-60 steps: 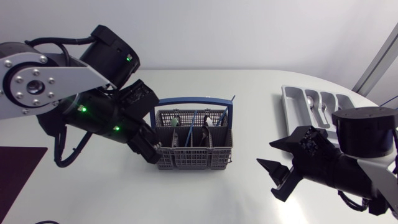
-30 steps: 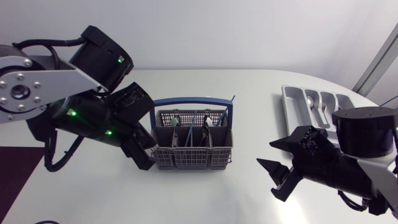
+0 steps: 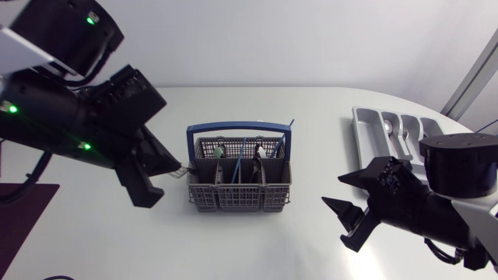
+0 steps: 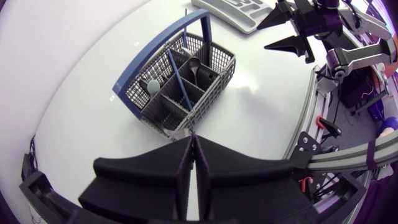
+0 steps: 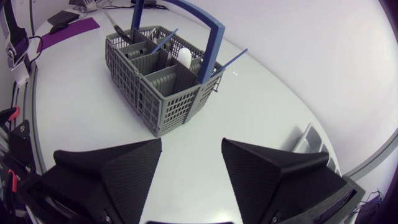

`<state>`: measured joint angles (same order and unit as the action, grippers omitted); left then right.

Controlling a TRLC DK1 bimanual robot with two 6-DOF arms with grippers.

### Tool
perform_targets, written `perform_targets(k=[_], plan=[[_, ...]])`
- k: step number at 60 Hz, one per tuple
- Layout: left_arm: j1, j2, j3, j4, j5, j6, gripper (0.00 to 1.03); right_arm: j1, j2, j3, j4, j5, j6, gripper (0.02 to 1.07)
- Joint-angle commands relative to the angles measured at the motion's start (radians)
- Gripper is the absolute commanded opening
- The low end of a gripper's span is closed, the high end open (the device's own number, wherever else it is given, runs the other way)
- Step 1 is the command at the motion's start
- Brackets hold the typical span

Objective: Sort the cutlery from the basket into the organizer compartments.

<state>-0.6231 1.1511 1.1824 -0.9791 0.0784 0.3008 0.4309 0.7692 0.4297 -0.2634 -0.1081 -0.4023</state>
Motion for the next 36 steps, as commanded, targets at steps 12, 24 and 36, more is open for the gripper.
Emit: perform_targets(k=[12, 24, 36], plan=[[-0.033, -0.070, 0.145, -0.087, 0.029, 0.072, 0.04, -0.003, -0.099, 0.030, -0.066, -0.031, -0.050, 0.76], [-0.104, -0.119, 0.174, -0.102, 0.054, 0.100, 0.04, -0.012, -0.185, 0.086, -0.120, -0.087, -0.076, 0.78], [-0.155, -0.125, 0.168, -0.110, 0.107, 0.152, 0.04, 0.009, -0.205, 0.141, -0.162, -0.143, -0.116, 0.78]])
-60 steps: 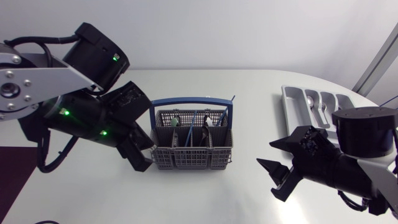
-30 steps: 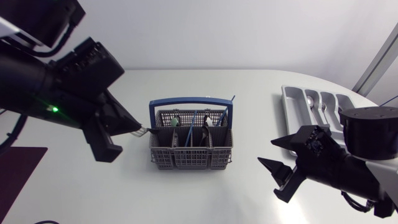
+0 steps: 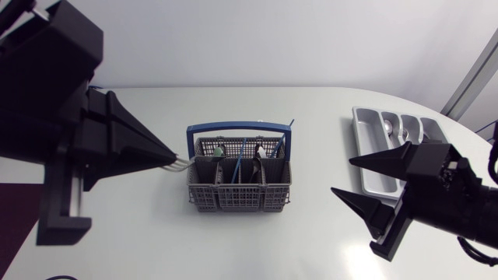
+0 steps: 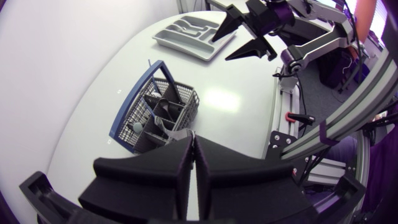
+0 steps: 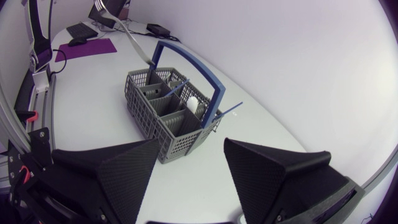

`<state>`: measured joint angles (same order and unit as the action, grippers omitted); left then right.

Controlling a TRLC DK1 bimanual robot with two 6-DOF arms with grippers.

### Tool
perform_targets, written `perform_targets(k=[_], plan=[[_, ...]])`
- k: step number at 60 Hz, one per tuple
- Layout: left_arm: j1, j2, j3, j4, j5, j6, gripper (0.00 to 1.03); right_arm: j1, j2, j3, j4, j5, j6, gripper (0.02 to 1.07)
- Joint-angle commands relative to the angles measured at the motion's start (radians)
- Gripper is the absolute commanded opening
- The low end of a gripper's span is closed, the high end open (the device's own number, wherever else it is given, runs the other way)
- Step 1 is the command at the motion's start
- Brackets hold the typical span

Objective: Sort the cutlery from the basket into the organizer compartments.

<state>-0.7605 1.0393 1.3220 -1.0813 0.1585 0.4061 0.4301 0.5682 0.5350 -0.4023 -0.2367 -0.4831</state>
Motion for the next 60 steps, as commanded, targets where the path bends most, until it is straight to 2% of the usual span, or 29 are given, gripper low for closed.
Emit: perform_targets(k=[1, 3, 8, 26, 40, 50, 60], plan=[[-0.019, -0.013, 0.028, -0.009, 0.036, 0.050, 0.04, 0.016, -0.004, 0.039, -0.023, -0.018, -0.037, 0.78], [-0.023, -0.013, 0.028, -0.009, 0.053, 0.057, 0.04, 0.029, -0.001, 0.046, -0.026, -0.023, -0.041, 0.78], [-0.031, -0.008, 0.025, -0.008, 0.099, 0.074, 0.04, 0.062, 0.013, 0.063, -0.032, -0.023, -0.045, 0.86], [-0.033, 0.064, -0.018, 0.046, 0.257, 0.126, 0.04, 0.251, 0.119, 0.105, -0.013, -0.019, -0.049, 0.87], [-0.053, 0.131, -0.030, 0.063, 0.308, 0.151, 0.04, 0.364, 0.196, 0.123, 0.031, -0.007, -0.034, 0.85], [-0.069, 0.159, -0.030, 0.075, 0.329, 0.152, 0.04, 0.381, 0.231, 0.123, 0.074, -0.023, -0.041, 0.71], [-0.076, 0.176, -0.027, 0.080, 0.343, 0.160, 0.04, 0.400, 0.239, 0.125, 0.083, -0.027, -0.045, 0.49]])
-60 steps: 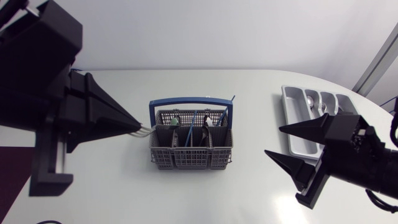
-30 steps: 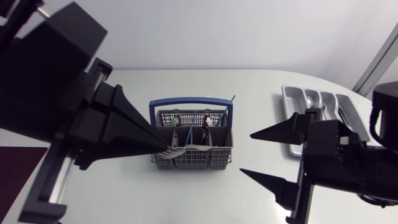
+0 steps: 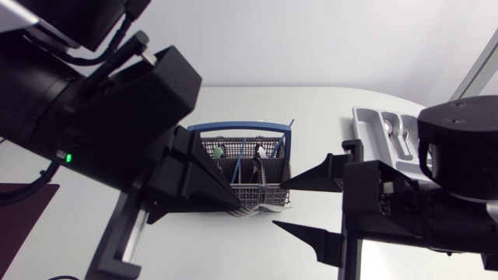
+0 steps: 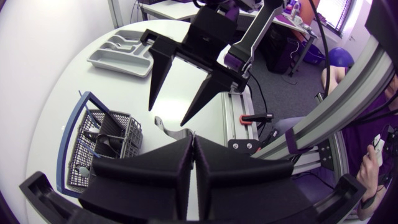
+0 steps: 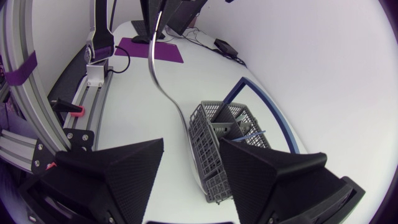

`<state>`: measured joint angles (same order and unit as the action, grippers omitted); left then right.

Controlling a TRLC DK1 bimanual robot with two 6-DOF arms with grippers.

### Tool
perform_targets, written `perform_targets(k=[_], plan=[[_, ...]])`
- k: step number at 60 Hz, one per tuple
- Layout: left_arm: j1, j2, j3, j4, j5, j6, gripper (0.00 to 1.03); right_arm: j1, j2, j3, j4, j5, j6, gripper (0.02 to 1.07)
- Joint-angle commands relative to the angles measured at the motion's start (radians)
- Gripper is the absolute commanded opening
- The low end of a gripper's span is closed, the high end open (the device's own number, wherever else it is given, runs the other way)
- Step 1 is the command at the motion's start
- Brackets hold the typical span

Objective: Sort the cutlery from the basket into the organizer compartments.

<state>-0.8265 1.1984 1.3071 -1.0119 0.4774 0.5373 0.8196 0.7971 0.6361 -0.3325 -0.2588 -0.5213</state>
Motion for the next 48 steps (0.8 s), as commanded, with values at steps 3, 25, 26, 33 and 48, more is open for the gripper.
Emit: perform_targets(k=[3, 25, 26, 33, 48], plan=[[-0.011, 0.018, -0.009, 0.009, 0.029, 0.027, 0.04, 0.009, 0.013, 0.024, 0.013, -0.011, -0.006, 0.43], [-0.013, 0.024, -0.003, 0.009, 0.040, 0.027, 0.04, 0.021, 0.044, 0.020, 0.030, -0.026, -0.006, 0.30], [-0.011, 0.024, -0.005, 0.009, 0.040, 0.027, 0.04, 0.023, 0.045, 0.020, 0.030, -0.026, -0.005, 0.29], [-0.008, 0.023, -0.005, 0.009, 0.044, 0.027, 0.04, 0.030, 0.047, 0.017, 0.035, -0.025, 0.000, 0.26], [-0.003, 0.026, -0.003, 0.010, 0.050, 0.027, 0.04, 0.036, 0.065, 0.013, 0.052, -0.022, 0.004, 0.08]])
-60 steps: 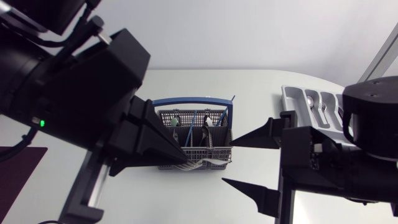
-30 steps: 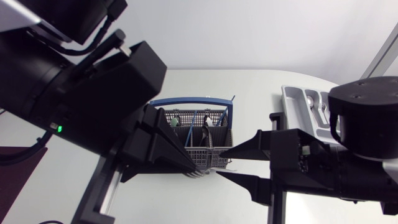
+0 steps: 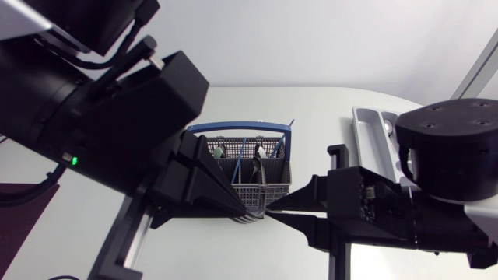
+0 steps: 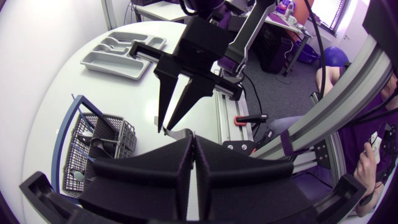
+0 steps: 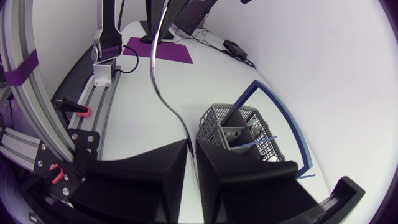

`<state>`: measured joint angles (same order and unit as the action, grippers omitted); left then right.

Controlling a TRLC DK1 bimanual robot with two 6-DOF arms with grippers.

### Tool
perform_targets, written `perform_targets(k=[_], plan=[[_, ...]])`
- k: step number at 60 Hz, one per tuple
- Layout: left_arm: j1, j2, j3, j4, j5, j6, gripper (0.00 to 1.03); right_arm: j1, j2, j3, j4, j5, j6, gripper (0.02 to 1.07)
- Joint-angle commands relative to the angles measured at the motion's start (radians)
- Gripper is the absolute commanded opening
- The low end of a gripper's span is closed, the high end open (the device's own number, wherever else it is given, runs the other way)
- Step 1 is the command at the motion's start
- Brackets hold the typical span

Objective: Sort the cutlery from the basket into the organizer compartments.

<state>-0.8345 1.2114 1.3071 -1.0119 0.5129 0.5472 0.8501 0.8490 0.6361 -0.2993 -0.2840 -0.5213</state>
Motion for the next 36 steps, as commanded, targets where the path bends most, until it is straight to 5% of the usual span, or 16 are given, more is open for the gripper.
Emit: perform_targets(k=[1, 19, 36], plan=[[0.005, 0.011, -0.003, 0.010, 0.015, 0.017, 0.04, 0.007, 0.013, 0.011, 0.019, 0.003, 0.004, 0.08], [0.049, 0.011, -0.011, 0.050, 0.016, 0.005, 0.05, 0.004, 0.018, 0.000, 0.009, 0.008, 0.015, 0.08], [0.160, 0.008, 0.000, 0.154, 0.026, -0.056, 0.71, -0.039, -0.039, -0.019, -0.060, 0.017, 0.015, 0.08]])
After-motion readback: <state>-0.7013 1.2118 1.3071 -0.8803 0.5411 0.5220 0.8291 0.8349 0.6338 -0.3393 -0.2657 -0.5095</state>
